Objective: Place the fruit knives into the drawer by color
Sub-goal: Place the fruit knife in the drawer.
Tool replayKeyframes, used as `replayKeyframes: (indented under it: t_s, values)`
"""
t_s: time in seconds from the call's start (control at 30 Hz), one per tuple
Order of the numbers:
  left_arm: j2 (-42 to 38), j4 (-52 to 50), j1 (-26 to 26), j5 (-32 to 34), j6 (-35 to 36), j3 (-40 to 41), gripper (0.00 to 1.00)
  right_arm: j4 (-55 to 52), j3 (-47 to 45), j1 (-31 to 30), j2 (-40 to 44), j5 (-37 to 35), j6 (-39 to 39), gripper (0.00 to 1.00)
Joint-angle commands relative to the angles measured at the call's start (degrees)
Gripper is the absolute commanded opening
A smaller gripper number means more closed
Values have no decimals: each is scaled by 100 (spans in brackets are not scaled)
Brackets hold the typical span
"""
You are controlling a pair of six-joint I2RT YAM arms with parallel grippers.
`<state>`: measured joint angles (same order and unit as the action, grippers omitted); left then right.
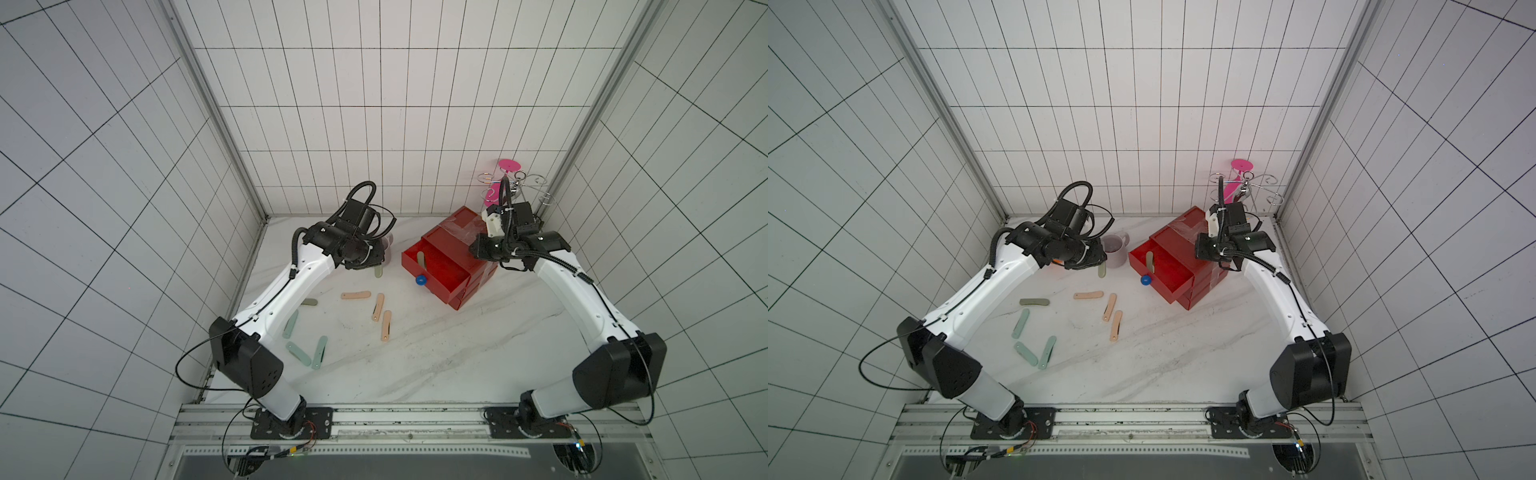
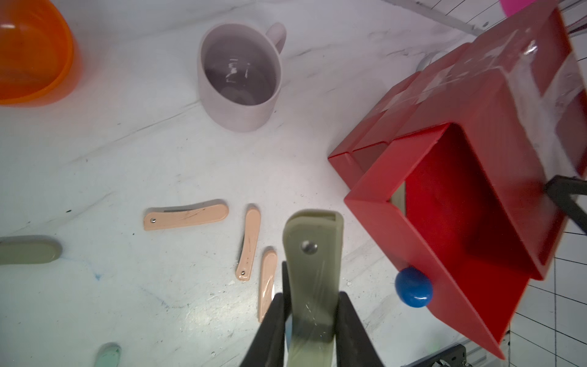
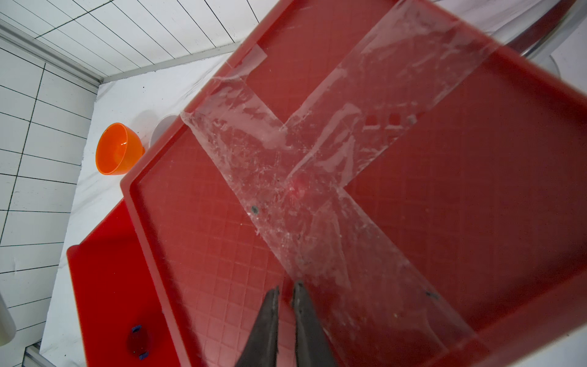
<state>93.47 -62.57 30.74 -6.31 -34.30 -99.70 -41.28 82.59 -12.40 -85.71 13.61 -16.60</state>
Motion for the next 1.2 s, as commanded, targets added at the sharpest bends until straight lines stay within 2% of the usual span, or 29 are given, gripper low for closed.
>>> replayKeyframes:
  t_s: [0.0,0.3,0.43,0.77,1.17]
  values:
    - [379,-140,196,-74,-158,-586,24,-995,-454,-32,-284,-200,38,14]
    - [1356,-166,787,-238,-473,-2232,25,-979,-480,-25,-290,-184,52,14]
    - [1683,-152,975,-257,-605,-2644,24,-980,-479,-27,-297,-170,57,14]
    - [1974,69,1285,-91,-752,-2554,24,-980,-489,-25,-246,-139,63,14]
    - [1965,389,1347,-46,-847,-2093,25,-950,-542,-12,-231,-126,78,14]
